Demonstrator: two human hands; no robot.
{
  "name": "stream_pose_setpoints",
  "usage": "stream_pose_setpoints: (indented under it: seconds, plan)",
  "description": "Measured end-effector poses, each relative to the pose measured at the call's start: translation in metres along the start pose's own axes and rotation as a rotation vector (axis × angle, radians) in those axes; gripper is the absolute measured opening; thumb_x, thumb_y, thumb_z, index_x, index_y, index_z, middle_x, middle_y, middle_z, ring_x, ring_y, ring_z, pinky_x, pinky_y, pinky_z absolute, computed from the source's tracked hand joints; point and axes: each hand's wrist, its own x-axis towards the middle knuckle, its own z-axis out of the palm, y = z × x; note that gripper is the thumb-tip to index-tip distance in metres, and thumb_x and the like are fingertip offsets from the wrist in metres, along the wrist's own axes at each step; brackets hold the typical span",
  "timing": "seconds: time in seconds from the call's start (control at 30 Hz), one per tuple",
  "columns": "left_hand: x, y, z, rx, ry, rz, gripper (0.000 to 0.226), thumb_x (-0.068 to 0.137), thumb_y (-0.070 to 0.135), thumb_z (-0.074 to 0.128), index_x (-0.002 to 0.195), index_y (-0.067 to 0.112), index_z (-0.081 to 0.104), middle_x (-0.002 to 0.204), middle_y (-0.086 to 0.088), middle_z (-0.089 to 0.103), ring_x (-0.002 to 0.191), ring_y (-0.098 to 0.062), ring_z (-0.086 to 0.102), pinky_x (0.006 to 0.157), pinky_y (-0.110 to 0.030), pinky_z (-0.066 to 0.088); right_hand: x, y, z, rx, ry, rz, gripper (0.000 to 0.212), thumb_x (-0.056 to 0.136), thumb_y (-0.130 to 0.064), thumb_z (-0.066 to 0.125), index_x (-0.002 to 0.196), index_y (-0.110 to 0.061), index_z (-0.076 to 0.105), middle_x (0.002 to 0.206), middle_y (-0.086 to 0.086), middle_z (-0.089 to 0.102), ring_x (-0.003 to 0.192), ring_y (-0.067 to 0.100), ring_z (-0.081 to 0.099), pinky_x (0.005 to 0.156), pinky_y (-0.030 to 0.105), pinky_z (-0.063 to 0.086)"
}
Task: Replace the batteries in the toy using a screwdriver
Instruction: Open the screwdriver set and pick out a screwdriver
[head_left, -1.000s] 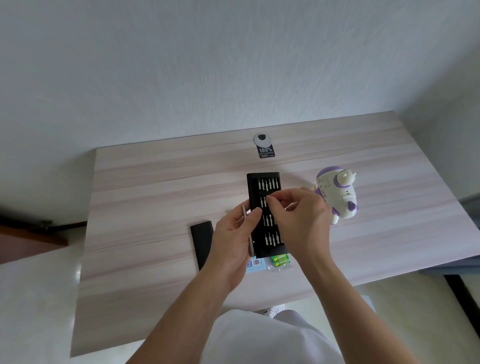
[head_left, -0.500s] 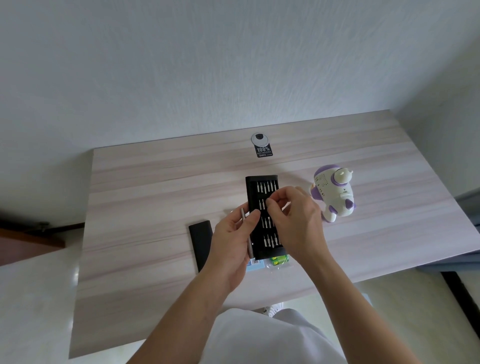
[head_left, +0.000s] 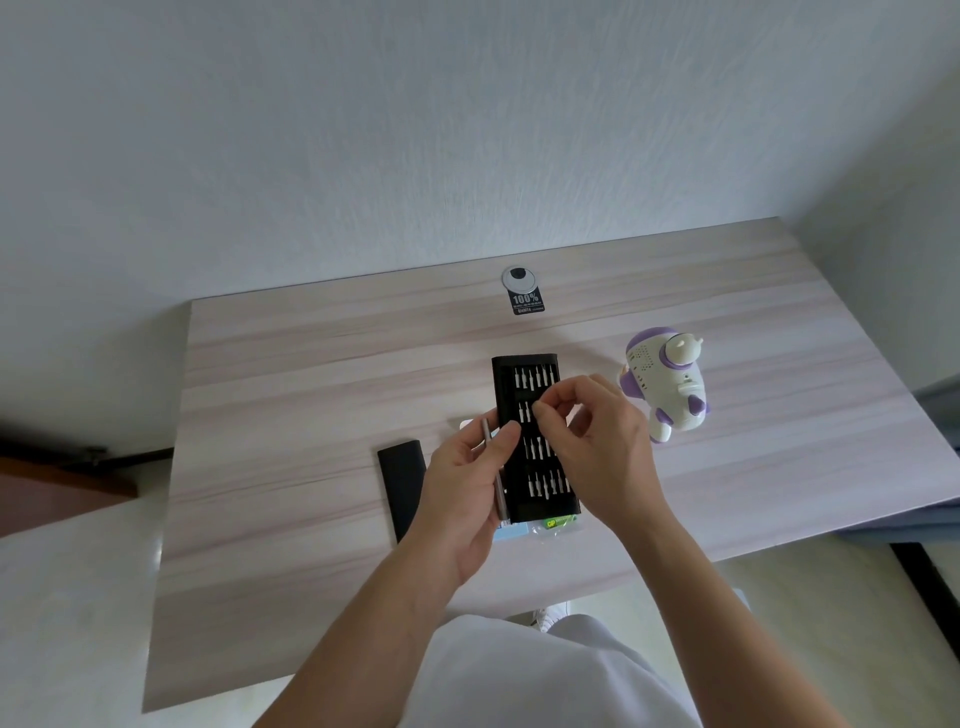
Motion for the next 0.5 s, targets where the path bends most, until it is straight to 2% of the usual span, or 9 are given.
stream_pose_setpoints:
  seconds: [0.13,0.3,0.4,0.5]
  plan:
    - [-0.0005,-0.0021,-0.0006,0.024,0.006,0.009,0.026,0.1,0.013,0.055,0.123,0.013,0.068,0.111,-0.015,0.075,0.099,-0.028,0.074,0.081,-0.046,0.061,0.0036,0.0019,-0.0026,0.025,-0.039,0.034,0.008,0.083,-0.02,0.077,0.077,-0.021,0.071,0.08,-0.005,0.062,0.059,0.004,0.051,0.059,0.013,0.042]
    - [0.0023,-0.0023,-0.0022,0.019,0.018,0.003,0.026,0.101,0.013,0.055,0.124,0.013,0.068,0.111,-0.015,0.074,0.1,-0.028,0.073,0.081,-0.046,0.061,0.0043,0.0046,-0.0029,0.071,-0.066,0.032,0.011,0.083,-0.017,0.077,0.078,-0.025,0.073,0.081,-0.005,0.064,0.065,0.015,0.054,0.059,0.016,0.045]
    - [0.0026,-0.005,-0.0039,0.004,0.026,-0.013,0.025,0.1,0.013,0.055,0.122,0.012,0.068,0.109,-0.014,0.075,0.097,-0.027,0.074,0.081,-0.046,0.061,0.0063,0.0081,-0.0021,0.095,-0.114,0.057,0.013,0.085,-0.018,0.076,0.076,-0.026,0.071,0.078,-0.008,0.062,0.061,0.015,0.051,0.058,0.016,0.043]
    - [0.0038,-0.0037,-0.0068,-0.026,0.044,-0.029,0.023,0.1,0.013,0.055,0.117,0.01,0.069,0.106,-0.014,0.075,0.089,-0.024,0.075,0.075,-0.043,0.063,0.0056,0.0102,-0.0028,0.398,-0.147,0.179,0.012,0.089,-0.014,0.072,0.079,-0.021,0.07,0.069,-0.01,0.062,0.057,0.008,0.048,0.053,0.02,0.041]
